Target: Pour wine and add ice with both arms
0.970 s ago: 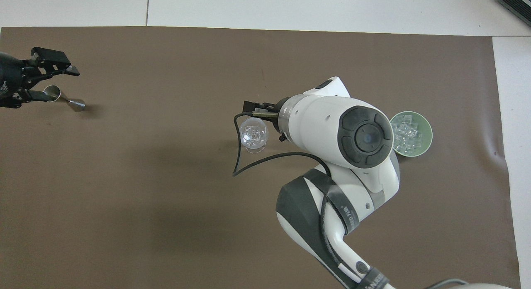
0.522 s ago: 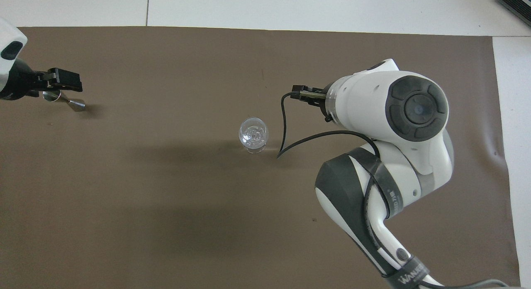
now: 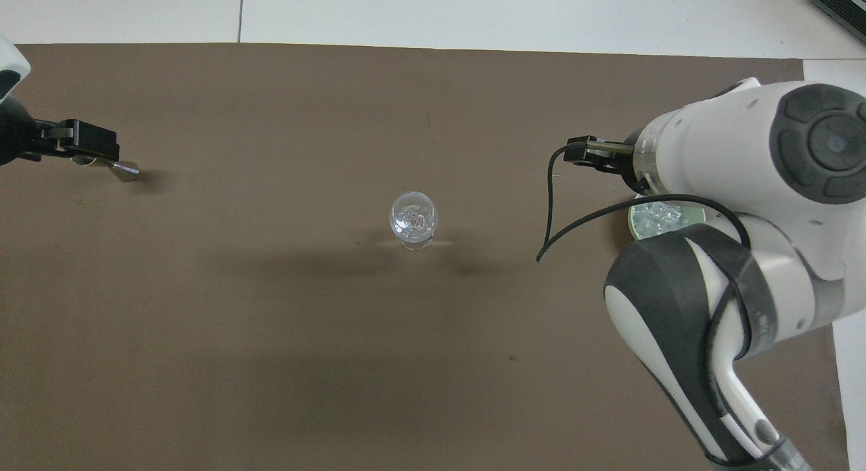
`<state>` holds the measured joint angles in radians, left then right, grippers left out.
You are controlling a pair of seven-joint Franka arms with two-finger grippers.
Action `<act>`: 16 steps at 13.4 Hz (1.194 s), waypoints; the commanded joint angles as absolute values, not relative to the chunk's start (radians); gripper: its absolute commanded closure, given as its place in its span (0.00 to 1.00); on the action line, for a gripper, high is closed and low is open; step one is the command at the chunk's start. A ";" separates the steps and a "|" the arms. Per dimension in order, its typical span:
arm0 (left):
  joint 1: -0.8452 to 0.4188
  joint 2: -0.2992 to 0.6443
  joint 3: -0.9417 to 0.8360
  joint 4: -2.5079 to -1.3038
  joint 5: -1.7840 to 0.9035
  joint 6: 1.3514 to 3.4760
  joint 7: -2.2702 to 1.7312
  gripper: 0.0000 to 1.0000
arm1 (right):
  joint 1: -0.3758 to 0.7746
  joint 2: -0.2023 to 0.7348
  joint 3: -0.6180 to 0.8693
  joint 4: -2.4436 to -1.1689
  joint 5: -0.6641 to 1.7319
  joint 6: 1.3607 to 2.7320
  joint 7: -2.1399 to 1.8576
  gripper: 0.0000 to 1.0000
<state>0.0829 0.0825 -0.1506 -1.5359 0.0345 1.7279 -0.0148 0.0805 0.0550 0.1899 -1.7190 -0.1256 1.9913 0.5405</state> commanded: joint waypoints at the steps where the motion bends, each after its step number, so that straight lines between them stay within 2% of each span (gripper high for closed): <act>1: 0.077 0.080 -0.143 -1.493 0.043 1.634 0.000 0.00 | 0.077 0.049 0.154 -1.662 -0.120 1.892 0.465 0.00; 4: 0.078 0.074 -0.140 -1.450 0.043 1.559 0.000 0.00 | 0.077 0.031 0.091 -1.615 -0.040 1.794 0.388 0.00; 12: 0.087 0.006 -0.143 -1.459 0.043 1.545 0.000 0.00 | 0.074 0.015 -0.078 -1.476 0.014 1.524 0.106 0.00; 14: 0.078 0.005 -0.140 -1.457 0.041 1.531 -0.002 0.00 | 0.064 0.015 -0.087 -1.430 0.015 1.465 0.084 0.00; 16: 0.077 -0.005 -0.138 -1.459 0.041 1.528 -0.002 0.00 | 0.060 0.002 -0.097 -1.442 0.014 1.443 0.075 0.00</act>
